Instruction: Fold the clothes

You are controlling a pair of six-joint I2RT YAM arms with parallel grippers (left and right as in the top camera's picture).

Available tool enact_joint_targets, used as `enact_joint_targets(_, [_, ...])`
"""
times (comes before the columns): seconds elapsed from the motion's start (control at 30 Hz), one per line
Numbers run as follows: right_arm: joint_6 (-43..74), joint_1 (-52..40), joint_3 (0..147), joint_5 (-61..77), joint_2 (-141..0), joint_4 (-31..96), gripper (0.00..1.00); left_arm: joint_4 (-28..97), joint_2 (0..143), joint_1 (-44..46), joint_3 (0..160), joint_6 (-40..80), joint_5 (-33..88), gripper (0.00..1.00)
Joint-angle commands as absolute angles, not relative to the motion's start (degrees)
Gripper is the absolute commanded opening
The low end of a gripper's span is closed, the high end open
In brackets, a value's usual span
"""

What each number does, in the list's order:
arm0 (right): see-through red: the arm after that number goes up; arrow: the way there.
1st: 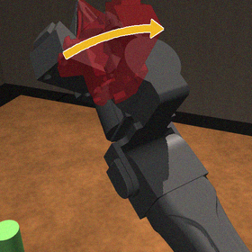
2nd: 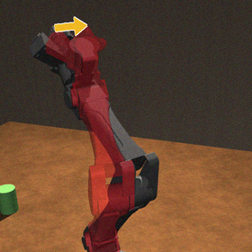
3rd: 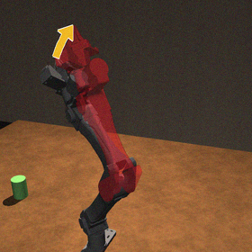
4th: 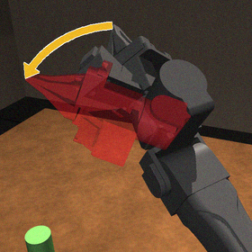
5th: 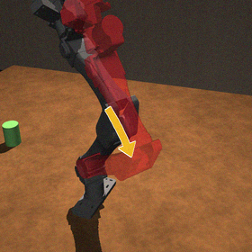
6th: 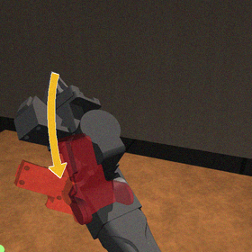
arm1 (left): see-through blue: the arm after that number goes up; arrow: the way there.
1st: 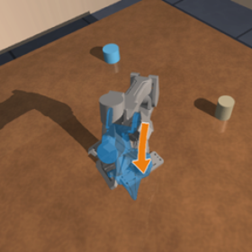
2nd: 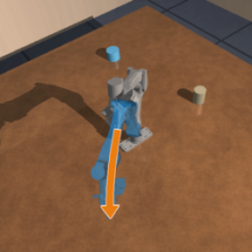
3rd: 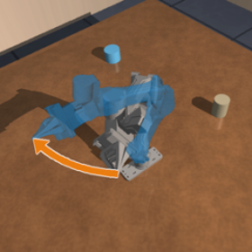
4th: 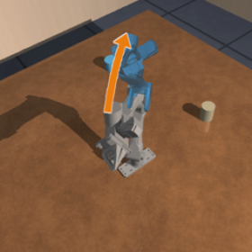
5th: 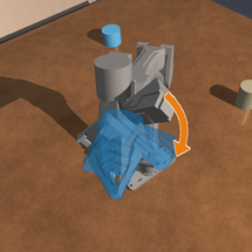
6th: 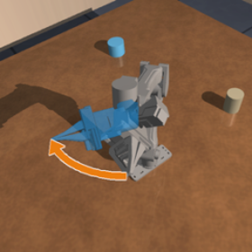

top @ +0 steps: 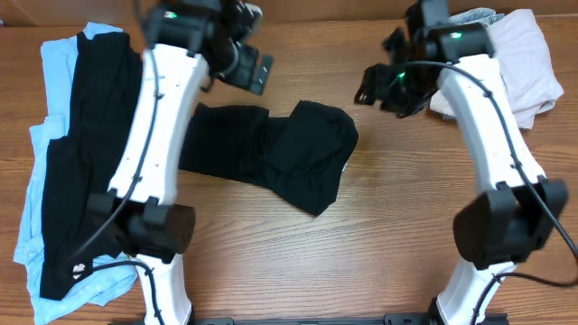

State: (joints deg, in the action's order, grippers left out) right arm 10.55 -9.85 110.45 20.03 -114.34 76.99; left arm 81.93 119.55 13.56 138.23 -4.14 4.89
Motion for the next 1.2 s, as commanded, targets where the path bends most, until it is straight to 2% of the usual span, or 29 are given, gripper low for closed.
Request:
enact_joint_targets(0.0, [12.34, -11.99, 105.65, 22.0, -115.87, 75.0, 0.63, 82.59, 118.13, 11.64, 141.53, -2.72, 5.13, 1.0])
enact_joint_targets(0.27, [19.88, -15.31, 91.48, 22.0, -115.87, 65.1, 0.66, 82.72, 118.52, 8.95, 140.33, -2.76, 4.43, 1.0])
enact_joint_targets(0.43, [20.03, -17.21, 84.68, 21.91, -115.87, 57.63, 0.75, 82.54, 118.63, 8.91, 137.29, -2.79, 3.62, 1.0])
enact_joint_targets(0.63, [23.03, -19.73, 79.37, 15.86, -115.96, 52.42, 0.77, 81.28, 118.76, 8.91, 133.27, -2.79, 1.87, 1.0])
enact_joint_targets(0.9, [25.56, -20.82, 74.94, 15.68, -115.96, 47.86, 0.76, 79.61, 118.76, 8.91, 129.51, -2.76, 1.45, 1.0])
enact_joint_targets(1.07, [23.53, -20.99, 74.96, 18.06, -115.96, 46.5, 0.68, 78.98, 118.76, 8.91, 128.2, -2.76, 1.45, 1.0])
enact_joint_targets(1.17, [22.28, -21.06, 74.96, 19.51, -115.96, 45.47, 0.52, 78.76, 118.76, 8.91, 127.85, -2.76, 1.45, 1.0])
